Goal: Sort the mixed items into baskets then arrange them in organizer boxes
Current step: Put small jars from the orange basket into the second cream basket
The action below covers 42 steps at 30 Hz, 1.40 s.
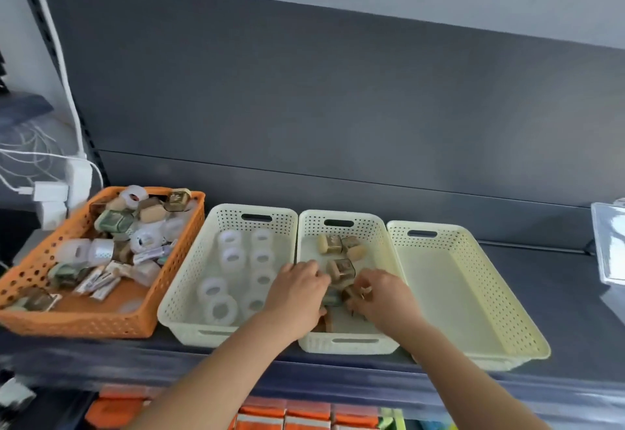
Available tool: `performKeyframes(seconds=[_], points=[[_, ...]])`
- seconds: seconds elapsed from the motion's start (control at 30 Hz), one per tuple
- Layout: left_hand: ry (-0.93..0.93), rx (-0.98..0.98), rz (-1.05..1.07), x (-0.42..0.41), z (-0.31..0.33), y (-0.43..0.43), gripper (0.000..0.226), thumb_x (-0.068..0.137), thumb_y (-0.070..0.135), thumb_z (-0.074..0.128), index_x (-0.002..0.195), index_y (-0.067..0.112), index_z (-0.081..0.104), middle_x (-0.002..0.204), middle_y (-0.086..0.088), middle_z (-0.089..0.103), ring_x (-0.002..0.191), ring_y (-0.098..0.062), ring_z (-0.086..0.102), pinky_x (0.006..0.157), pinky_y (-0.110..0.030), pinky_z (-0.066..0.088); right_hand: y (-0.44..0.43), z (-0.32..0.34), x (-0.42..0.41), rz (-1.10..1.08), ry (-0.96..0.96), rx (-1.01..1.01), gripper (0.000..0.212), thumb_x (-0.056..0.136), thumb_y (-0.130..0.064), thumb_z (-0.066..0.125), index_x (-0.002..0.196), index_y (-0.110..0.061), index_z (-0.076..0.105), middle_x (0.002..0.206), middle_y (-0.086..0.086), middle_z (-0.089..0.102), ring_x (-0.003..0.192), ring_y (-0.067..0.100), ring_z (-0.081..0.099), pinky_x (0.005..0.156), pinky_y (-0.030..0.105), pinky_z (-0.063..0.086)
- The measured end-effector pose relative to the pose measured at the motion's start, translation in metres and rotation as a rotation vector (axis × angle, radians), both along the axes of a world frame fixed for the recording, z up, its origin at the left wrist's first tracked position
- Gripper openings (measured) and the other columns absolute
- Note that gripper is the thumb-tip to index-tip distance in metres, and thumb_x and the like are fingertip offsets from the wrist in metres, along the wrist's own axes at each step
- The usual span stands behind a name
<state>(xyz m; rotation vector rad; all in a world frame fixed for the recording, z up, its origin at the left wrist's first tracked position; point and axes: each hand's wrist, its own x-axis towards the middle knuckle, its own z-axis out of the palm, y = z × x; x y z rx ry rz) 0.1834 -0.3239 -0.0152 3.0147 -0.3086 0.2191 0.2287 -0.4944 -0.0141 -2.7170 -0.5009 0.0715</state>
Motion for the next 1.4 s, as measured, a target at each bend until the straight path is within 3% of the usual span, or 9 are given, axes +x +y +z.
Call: performKeyframes(seconds=[0.1,0.17,0.43,0.57,0.87,1.03,1.23,1.33,1.4], points=[[0.045,0.089,0.009,-0.001,-0.001,-0.005,0.014,0.091,0.025,0.060,0.102,0.019,0.065,0.101,0.003,0.059,0.095,-0.018,0.052,0.093,-0.034,0.030,-0.004,-0.005,0.001,0.058,-0.056,-0.089,0.011,0.087,-0.025,0.060,0.096,-0.021,0.066,0.096,-0.002,0.059,0.086,0.018,0.059,0.071,0.029,0.051],[0.088,0.128,0.009,-0.001,0.002,-0.006,0.016,0.095,0.026,0.054,0.095,0.017,0.066,0.094,0.001,0.063,0.088,-0.020,0.050,0.089,-0.035,0.027,-0.003,-0.006,0.003,0.112,-0.074,-0.137,0.015,0.089,-0.026,0.059,0.102,-0.022,0.067,0.098,-0.002,0.059,0.089,0.019,0.059,0.072,0.028,0.050],[0.163,0.159,-0.034,-0.001,0.003,-0.002,0.019,0.095,0.017,0.047,0.102,0.014,0.065,0.102,-0.001,0.058,0.101,-0.020,0.047,0.101,-0.040,0.026,0.002,-0.008,0.009,0.176,-0.087,-0.190,0.038,0.090,-0.030,0.054,0.127,-0.026,0.054,0.117,0.000,0.059,0.109,0.020,0.053,0.091,0.031,0.047],[0.105,0.077,-0.024,-0.006,0.007,0.011,0.022,0.094,0.014,0.048,0.110,0.016,0.064,0.113,0.001,0.057,0.110,-0.018,0.045,0.099,-0.040,0.032,0.009,-0.004,0.009,0.175,-0.109,-0.166,0.044,0.086,-0.017,0.050,0.130,-0.024,0.052,0.124,0.000,0.056,0.114,0.021,0.050,0.095,0.033,0.045],[-0.080,-0.051,0.166,-0.042,0.034,0.092,0.025,0.092,0.019,0.053,0.115,0.018,0.063,0.111,0.004,0.057,0.103,-0.014,0.051,0.085,-0.029,0.045,0.083,0.021,-0.001,0.323,-0.175,-0.001,0.042,0.089,-0.026,0.056,0.131,-0.025,0.054,0.126,-0.001,0.057,0.114,0.018,0.054,0.090,0.032,0.050],[-0.106,-0.020,0.340,-0.075,0.043,0.163,0.019,0.091,0.017,0.051,0.103,0.020,0.064,0.101,0.004,0.055,0.099,-0.017,0.053,0.076,-0.031,0.048,0.152,0.032,-0.017,0.450,-0.205,0.034,0.040,0.090,-0.030,0.054,0.129,-0.024,0.053,0.125,-0.001,0.056,0.118,0.020,0.049,0.093,0.032,0.045],[-0.005,0.046,0.481,-0.103,0.048,0.248,0.012,0.091,0.022,0.051,0.084,0.022,0.060,0.093,0.004,0.054,0.095,-0.019,0.054,0.069,-0.031,0.046,0.239,0.039,-0.038,0.598,-0.219,0.060,0.037,0.089,-0.031,0.055,0.126,-0.024,0.058,0.119,0.000,0.059,0.117,0.019,0.049,0.092,0.030,0.043],[0.096,0.075,0.544,-0.112,0.042,0.285,0.018,0.091,0.020,0.052,0.106,0.022,0.063,0.105,0.000,0.057,0.096,-0.021,0.056,0.066,-0.030,0.043,0.281,0.036,-0.048,0.656,-0.220,0.052,0.031,0.091,-0.033,0.053,0.117,-0.022,0.064,0.107,0.001,0.062,0.107,0.019,0.053,0.082,0.030,0.045],[0.207,0.067,0.591,-0.116,0.037,0.306,0.017,0.090,0.013,0.051,0.102,0.018,0.062,0.107,-0.004,0.058,0.093,-0.023,0.058,0.069,-0.034,0.050,0.306,0.033,-0.053,0.693,-0.227,-0.011,0.024,0.091,-0.029,0.052,0.109,-0.021,0.066,0.101,0.002,0.063,0.101,0.021,0.055,0.078,0.030,0.047]])
